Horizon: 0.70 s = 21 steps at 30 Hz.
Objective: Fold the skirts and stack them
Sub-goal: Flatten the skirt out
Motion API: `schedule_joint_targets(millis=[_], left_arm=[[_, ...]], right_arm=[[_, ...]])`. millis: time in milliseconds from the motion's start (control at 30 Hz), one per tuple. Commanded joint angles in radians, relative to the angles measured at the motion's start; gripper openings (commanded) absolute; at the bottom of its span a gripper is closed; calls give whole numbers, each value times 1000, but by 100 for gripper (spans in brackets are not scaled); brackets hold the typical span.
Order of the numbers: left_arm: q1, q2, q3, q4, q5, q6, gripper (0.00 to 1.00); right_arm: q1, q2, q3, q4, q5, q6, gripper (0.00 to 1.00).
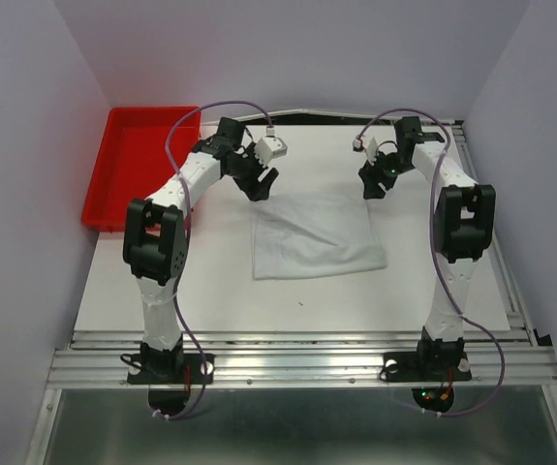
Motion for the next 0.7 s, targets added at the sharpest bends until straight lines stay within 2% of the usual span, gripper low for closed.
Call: schedule_joint_targets(millis=[0, 133, 233, 267, 367, 667], left_arm=[[20, -22, 53, 4, 16, -24, 79], [54, -36, 27, 23, 46, -68, 80], [110, -51, 11, 39, 103, -177, 80], [129, -62, -9, 61, 115, -275, 80], [178, -106, -124, 115, 180, -395, 80], [196, -107, -241, 283, 266, -576, 81]], right_arm=[[10, 40, 90, -2, -25, -17, 65], [10, 44, 78, -8, -33, 110, 66], [-27, 35, 73, -11, -90, 249, 68], [-37, 24, 68, -8, -104, 320, 69], [-68, 18, 65, -7, -150, 447, 71], [-79, 60, 22, 56, -266, 650, 67]])
